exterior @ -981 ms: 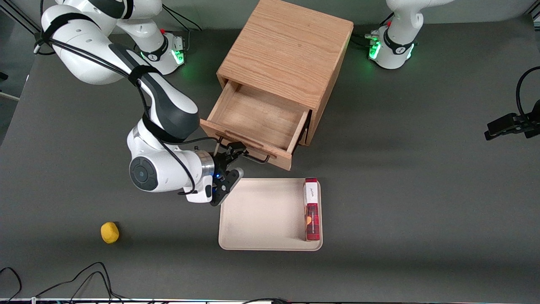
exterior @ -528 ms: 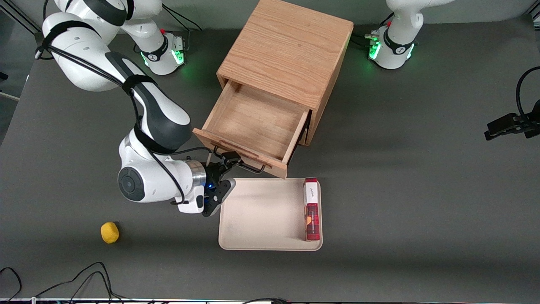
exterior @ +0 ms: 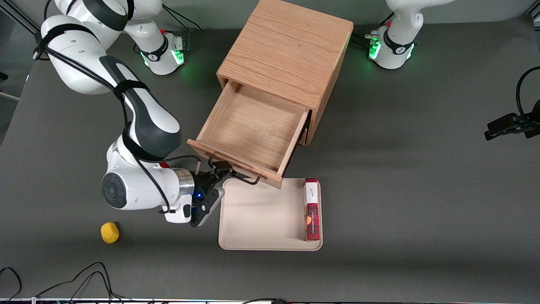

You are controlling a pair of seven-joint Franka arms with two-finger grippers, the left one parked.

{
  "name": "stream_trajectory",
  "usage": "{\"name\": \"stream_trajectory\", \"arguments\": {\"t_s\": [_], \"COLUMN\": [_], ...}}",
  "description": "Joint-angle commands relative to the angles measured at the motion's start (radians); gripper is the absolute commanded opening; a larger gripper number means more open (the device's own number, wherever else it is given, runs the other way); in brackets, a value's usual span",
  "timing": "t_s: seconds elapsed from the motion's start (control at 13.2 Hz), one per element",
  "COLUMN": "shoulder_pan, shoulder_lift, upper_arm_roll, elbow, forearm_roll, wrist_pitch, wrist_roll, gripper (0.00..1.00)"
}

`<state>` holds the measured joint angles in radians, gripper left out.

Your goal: Open upper drawer

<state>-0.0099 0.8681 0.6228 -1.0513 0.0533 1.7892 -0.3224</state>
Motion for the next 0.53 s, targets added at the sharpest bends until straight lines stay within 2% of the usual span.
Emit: {"name": "stream_trajectory", "arguments": {"t_s": [0.0, 0.45], "shoulder_pan": [0.027, 0.038], "shoulder_lift": [0.048, 0.055], "upper_arm_roll": [-0.02, -0.037], "elbow": [0.099, 0.114], "forearm_roll": [-0.024, -0.029], "wrist_pitch": [-0.005, 0.042], "wrist_roll": [-0.02, -0.018], "gripper": [1.0, 1.0]}}
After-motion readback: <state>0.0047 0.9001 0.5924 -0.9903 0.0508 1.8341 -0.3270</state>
